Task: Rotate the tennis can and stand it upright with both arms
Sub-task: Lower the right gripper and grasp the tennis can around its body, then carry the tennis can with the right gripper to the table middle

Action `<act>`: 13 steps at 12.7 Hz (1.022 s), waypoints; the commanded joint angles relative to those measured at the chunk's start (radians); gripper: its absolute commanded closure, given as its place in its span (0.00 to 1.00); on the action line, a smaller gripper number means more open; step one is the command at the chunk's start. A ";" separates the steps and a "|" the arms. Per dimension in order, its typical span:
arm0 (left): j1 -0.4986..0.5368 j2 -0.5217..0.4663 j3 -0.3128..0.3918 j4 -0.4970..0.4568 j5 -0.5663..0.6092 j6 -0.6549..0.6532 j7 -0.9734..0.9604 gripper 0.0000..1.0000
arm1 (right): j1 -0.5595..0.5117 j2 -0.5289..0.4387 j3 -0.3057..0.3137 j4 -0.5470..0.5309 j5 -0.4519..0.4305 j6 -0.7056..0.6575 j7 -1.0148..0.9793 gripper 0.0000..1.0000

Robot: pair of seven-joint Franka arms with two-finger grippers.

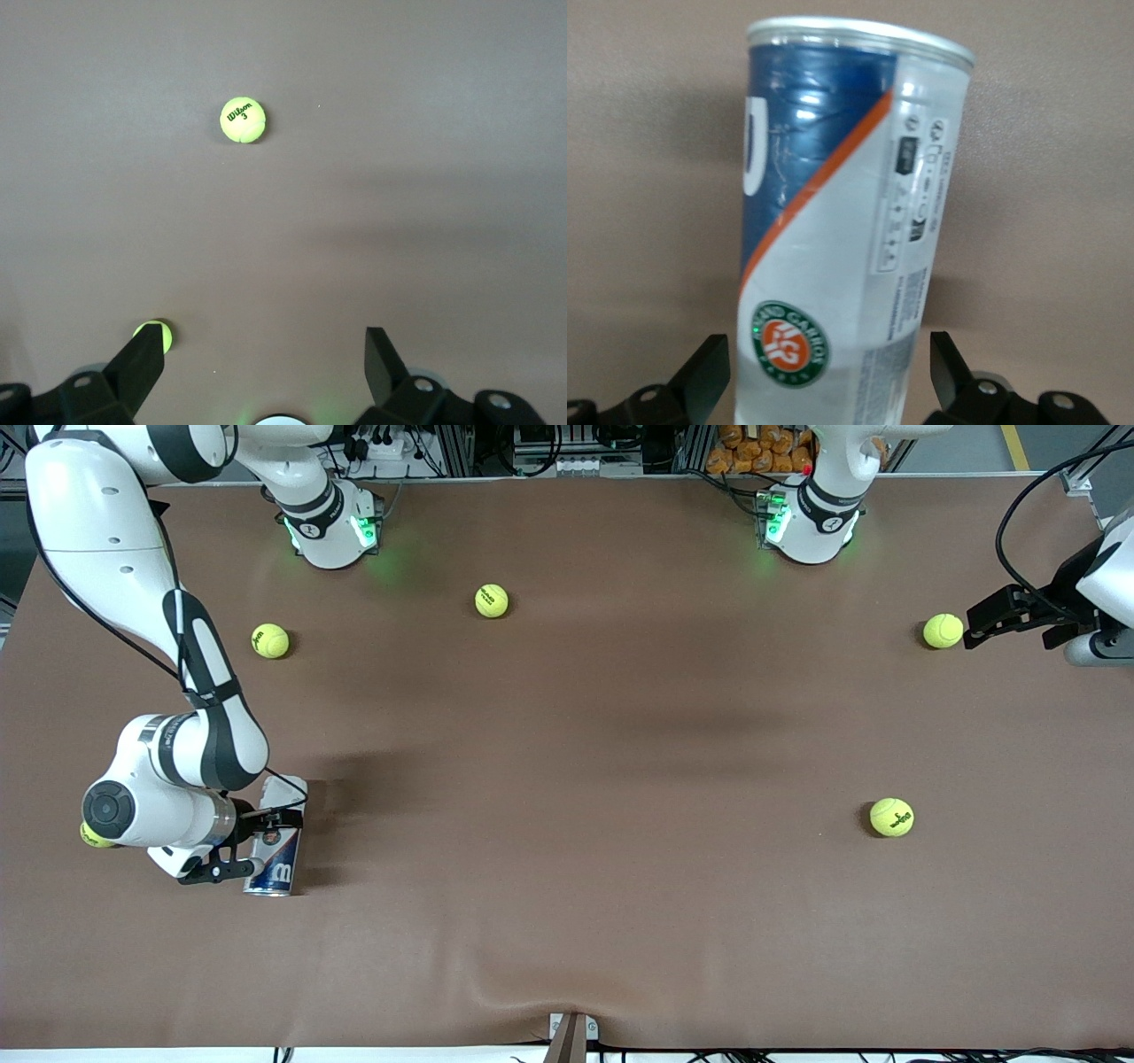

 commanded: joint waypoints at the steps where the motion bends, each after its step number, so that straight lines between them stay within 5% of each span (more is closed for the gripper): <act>1: 0.006 0.001 -0.001 0.007 -0.006 -0.010 -0.001 0.00 | 0.001 0.031 -0.001 0.024 0.000 0.005 -0.031 0.00; 5: 0.004 0.001 -0.001 0.007 -0.006 -0.010 -0.001 0.00 | -0.007 0.056 -0.001 0.026 0.008 0.058 -0.084 0.03; 6: 0.006 0.001 -0.001 0.007 -0.006 -0.010 -0.001 0.00 | -0.004 0.056 -0.001 0.026 0.008 0.057 -0.082 0.32; 7: 0.006 0.001 -0.001 0.007 -0.006 -0.010 -0.001 0.00 | -0.004 0.056 -0.001 0.029 0.008 0.057 -0.082 0.39; 13: 0.006 0.001 -0.001 0.007 -0.006 -0.010 0.001 0.00 | 0.025 0.047 -0.001 0.162 0.003 -0.010 -0.111 0.38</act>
